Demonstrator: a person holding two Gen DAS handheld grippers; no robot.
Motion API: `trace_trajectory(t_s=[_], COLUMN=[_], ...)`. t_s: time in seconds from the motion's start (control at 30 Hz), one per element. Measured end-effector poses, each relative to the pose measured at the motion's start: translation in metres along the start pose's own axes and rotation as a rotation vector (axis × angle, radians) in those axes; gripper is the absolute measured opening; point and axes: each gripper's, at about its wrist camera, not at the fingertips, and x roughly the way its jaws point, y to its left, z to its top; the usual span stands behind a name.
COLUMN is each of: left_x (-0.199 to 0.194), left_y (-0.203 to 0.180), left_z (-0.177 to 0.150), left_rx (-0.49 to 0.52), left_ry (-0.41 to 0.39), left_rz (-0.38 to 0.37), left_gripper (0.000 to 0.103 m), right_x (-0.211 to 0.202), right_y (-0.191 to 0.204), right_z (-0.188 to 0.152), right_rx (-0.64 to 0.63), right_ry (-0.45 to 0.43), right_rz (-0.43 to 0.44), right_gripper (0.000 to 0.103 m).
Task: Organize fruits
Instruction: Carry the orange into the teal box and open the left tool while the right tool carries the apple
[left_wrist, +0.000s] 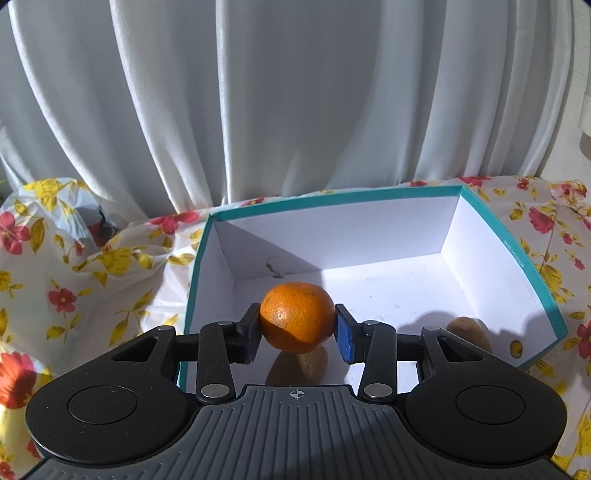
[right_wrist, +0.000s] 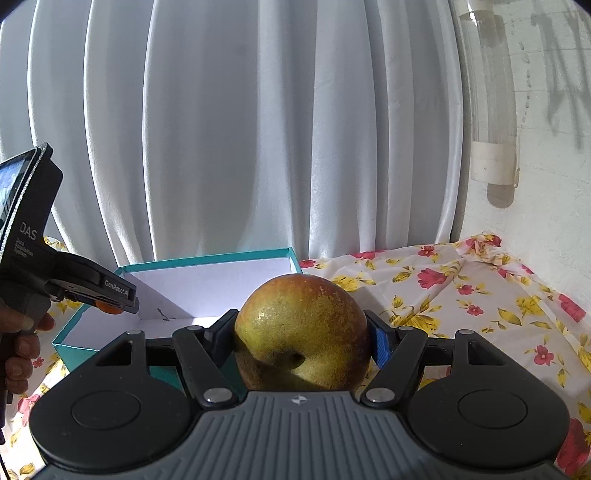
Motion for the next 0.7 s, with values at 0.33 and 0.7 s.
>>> trace_trajectory(t_s=[0.33, 0.7], left_x=[0.036, 0.058], left_y=[0.002, 0.005], left_z=[-0.002, -0.007], left_rx=[0.003, -0.005], left_ry=[0.067, 0.134], left_rz=[0.019, 0.013], left_gripper=[0.045, 0.045], right_x=[0.012, 0.02], right_y=[-0.003, 0.005], right_z=[0.007, 0.012], right_rx=[0.01, -0.009], right_ry=[0.001, -0.011], right_rz=[-0.003, 0.017], right_gripper=[0.07, 0.07])
